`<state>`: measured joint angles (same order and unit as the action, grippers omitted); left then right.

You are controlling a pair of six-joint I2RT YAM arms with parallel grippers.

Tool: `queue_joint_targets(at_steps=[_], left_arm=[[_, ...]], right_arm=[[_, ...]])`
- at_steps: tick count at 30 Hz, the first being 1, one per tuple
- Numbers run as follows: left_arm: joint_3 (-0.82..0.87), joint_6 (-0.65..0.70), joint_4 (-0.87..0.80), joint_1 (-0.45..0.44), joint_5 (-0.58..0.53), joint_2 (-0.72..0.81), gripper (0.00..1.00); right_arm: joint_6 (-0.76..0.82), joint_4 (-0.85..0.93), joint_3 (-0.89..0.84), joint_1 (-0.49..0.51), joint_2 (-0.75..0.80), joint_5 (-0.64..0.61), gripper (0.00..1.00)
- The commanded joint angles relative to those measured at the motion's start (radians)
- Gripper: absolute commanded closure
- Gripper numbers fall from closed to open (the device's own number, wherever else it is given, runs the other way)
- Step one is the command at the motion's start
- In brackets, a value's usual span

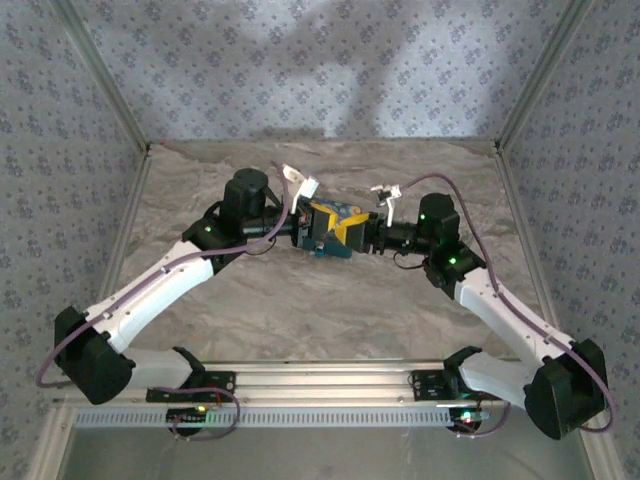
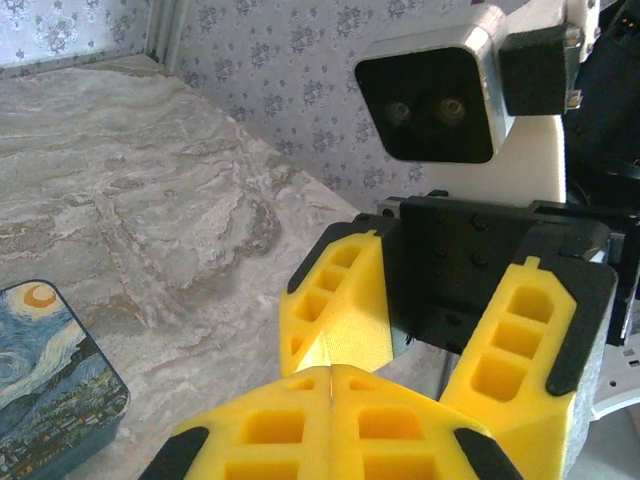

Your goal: Unlock a padlock with a key

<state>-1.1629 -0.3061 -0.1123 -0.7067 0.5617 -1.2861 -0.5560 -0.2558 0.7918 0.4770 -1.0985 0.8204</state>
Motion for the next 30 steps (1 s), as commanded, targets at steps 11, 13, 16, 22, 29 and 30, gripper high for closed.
queue_joint_targets(at_steps=[11,13,16,22,29,30], left_arm=[[-0.020,0.016,0.005,0.007,0.027,0.016,1.00],[-0.020,0.015,0.005,0.006,0.028,0.016,1.00],[-0.019,0.015,0.005,0.007,0.027,0.015,1.00],[-0.021,0.015,0.006,0.007,0.027,0.013,1.00],[-0.024,0.019,0.003,0.007,0.023,0.013,1.00],[-0.024,0.019,0.002,0.006,0.023,0.013,1.00]], right_arm=[[0.022,-0.022,0.045,0.018,-0.020,0.013,0.62],[0.022,-0.019,0.047,0.020,-0.023,0.013,0.65],[0.023,-0.014,0.049,0.022,-0.027,0.015,0.67],[0.028,-0.001,0.049,0.023,-0.028,0.013,0.77],[0.041,0.028,0.040,0.025,-0.020,0.005,0.83],[0.043,0.032,0.039,0.025,-0.018,0.005,0.84]])
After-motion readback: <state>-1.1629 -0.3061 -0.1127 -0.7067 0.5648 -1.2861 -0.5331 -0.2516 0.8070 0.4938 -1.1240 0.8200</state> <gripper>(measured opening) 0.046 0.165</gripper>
